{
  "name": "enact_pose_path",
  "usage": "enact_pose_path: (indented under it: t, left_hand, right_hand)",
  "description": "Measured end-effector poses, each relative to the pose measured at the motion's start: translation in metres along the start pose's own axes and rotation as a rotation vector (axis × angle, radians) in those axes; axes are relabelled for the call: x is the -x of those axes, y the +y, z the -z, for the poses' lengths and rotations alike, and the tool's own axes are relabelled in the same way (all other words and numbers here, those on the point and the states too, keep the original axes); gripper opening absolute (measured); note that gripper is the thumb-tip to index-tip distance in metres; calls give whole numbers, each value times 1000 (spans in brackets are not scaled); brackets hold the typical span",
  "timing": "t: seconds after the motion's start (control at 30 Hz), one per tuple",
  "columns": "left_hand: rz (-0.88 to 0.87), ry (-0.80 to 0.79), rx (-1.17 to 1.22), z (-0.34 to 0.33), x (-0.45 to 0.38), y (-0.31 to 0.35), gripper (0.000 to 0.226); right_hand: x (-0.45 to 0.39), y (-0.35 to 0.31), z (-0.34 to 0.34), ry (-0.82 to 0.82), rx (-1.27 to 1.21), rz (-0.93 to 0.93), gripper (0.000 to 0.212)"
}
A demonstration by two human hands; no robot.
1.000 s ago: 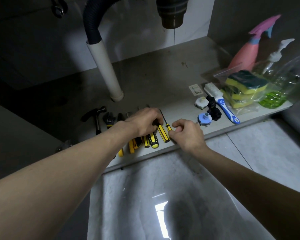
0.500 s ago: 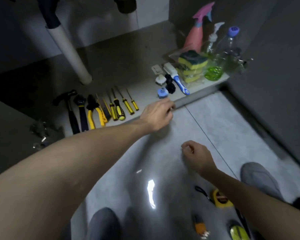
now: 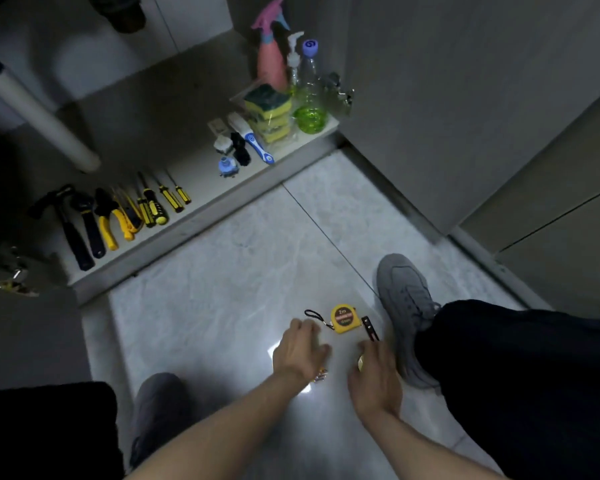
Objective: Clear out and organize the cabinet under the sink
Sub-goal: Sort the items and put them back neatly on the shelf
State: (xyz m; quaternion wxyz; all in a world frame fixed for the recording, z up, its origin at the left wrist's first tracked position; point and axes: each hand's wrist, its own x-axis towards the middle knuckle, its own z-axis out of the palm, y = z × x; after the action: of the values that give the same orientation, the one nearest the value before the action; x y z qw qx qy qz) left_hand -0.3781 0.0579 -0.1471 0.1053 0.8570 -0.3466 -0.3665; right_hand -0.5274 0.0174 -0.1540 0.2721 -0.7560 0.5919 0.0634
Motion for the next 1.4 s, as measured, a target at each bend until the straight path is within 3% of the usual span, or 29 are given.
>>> enact_pose_path:
  t: [0.13, 0.33, 0.53, 0.63, 0.77, 0.87, 1.1, 1.23, 1.4]
  left_hand:
    - [124, -2, -6, -27, 21, -6, 41]
    - [21, 34, -115, -41, 15, -21, 39]
    - [40, -60, -58, -30, -6, -37, 61]
    - [28, -37, 34, -34, -11, -45, 53]
    - [66, 22, 108, -39, -11, -55, 24]
    - [52, 33, 193, -37, -12, -61, 13]
    - [126, 60, 407, -32, -18, -71, 23]
    - [213, 32, 552, -19, -17, -68, 21]
    - [124, 86, 487, 45, -27, -54, 17]
  right_hand:
    - [7, -20, -10, -24, -70, -139, 53]
    - [4, -16, -26, 15, -54, -181, 60]
    - [-3, 7, -24, 4, -19, -66, 54]
    - [-9, 13, -22, -52, -32, 72, 54]
    - [-15, 6, -27, -173, -18, 295, 48]
    - [-21, 1, -28, -219, -10, 364, 45]
    - [-27, 12, -22, -73, 105, 178, 39]
    - [-30, 2, -18, -62, 44, 190, 33]
    - [-41, -38, 16, 41, -94, 258, 30]
